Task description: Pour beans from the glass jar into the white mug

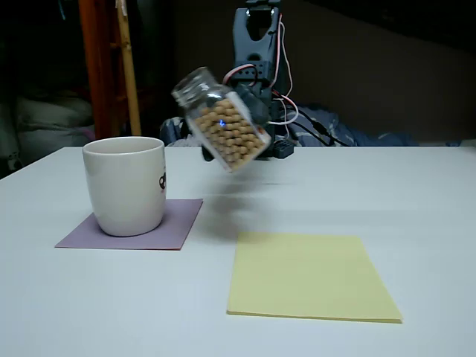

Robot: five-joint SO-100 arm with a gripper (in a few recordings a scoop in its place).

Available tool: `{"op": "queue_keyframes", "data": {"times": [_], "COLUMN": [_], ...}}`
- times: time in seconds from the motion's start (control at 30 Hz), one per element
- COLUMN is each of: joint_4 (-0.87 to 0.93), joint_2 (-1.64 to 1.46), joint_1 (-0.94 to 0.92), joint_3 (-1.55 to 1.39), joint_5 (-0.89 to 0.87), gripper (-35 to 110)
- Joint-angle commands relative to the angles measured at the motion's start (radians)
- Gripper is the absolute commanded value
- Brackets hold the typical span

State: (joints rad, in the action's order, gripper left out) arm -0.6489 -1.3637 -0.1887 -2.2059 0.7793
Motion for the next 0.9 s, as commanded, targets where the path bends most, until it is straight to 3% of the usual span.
{"op": "queue_keyframes", "data": {"times": [0.0, 0.37, 0.87], "joint_4": [0.048, 0.055, 0.086], "joint_2": [-0.11, -0.127, -0.137], "joint_1": [-0.052, -0.118, -0.066], "joint_3": [0.002, -0.037, -0.071], "joint_5": [-0.091, -0.242, -0.462], "gripper": [0, 0, 0]}}
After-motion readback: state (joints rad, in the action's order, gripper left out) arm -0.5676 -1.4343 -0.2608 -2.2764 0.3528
